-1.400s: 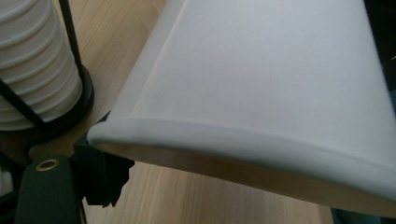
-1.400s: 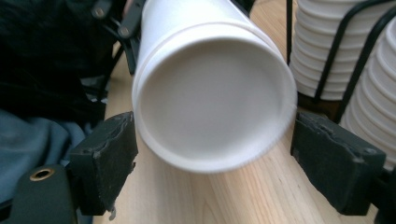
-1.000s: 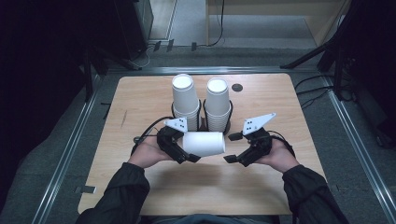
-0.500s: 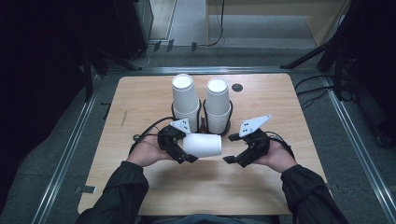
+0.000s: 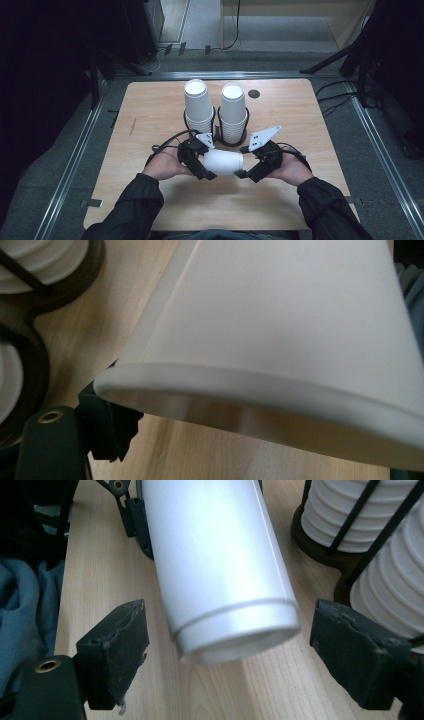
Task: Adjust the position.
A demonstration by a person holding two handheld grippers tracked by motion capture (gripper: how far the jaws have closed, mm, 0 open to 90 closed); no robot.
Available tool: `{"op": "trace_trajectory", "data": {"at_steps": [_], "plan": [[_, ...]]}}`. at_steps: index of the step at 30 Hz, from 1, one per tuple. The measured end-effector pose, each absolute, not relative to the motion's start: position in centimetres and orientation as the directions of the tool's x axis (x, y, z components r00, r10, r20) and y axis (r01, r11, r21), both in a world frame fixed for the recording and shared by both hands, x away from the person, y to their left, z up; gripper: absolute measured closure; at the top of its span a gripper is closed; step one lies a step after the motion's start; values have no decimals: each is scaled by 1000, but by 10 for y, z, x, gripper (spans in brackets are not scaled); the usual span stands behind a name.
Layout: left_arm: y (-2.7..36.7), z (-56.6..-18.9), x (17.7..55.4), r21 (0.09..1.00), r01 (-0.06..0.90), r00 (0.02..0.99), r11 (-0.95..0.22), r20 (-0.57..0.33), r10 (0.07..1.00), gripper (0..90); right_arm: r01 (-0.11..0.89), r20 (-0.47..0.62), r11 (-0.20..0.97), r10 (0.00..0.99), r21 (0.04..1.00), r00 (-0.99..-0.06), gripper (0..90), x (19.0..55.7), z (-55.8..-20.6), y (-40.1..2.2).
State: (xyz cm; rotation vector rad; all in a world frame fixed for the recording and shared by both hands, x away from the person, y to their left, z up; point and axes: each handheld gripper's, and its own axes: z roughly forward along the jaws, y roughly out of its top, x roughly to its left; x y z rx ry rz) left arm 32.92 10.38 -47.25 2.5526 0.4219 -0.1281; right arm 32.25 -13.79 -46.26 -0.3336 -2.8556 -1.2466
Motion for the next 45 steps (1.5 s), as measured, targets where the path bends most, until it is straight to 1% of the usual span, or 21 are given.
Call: {"op": "trace_trajectory", "data": {"at_steps": [7, 9, 14, 16, 19, 21, 25, 29, 34, 36, 39, 45], "plan": [[94, -473, 325, 477, 292, 956, -829, -160, 244, 147, 161, 75, 702, 151, 694, -986, 158, 320, -469, -126], [93, -473, 324, 474, 283, 959, -834, -154, 238, 146, 133, 56, 723, 129, 678, -990, 157, 318, -471, -120], [89, -473, 323, 470, 270, 962, -840, -154, 223, 145, 111, 24, 753, 126, 648, -992, 157, 315, -475, -109], [88, -473, 322, 470, 272, 962, -840, -153, 226, 144, 115, 30, 762, 124, 637, -992, 167, 315, -476, -107], [88, -474, 322, 461, 286, 958, -840, -161, 237, 133, 105, 32, 773, 109, 626, -994, 213, 314, -478, -104], [88, -474, 323, 444, 303, 952, -843, -182, 247, 129, 93, 16, 770, 106, 632, -994, 219, 313, -478, -103], [88, -472, 322, 445, 298, 953, -845, -185, 238, 110, 100, 34, 765, 102, 636, -994, 224, 313, -477, -104], [91, -470, 323, 483, 290, 956, -826, -179, 231, 91, 108, 56, 750, 94, 653, -994, 225, 315, -476, -106], [96, -465, 325, 510, 317, 948, -800, -177, 264, 66, 130, 66, 734, 115, 667, -991, 224, 317, -473, -112], [99, -464, 326, 524, 335, 942, -784, -188, 277, 39, 135, 63, 732, 125, 668, -990, 224, 319, -472, -115], [104, -461, 327, 548, 330, 944, -769, -185, 273, 40, 140, 65, 716, 132, 684, -989, 224, 320, -470, -119], [110, -459, 327, 566, 337, 941, -753, -189, 280, 39, 168, 74, 690, 164, 704, -984, 223, 323, -465, -128]]}}
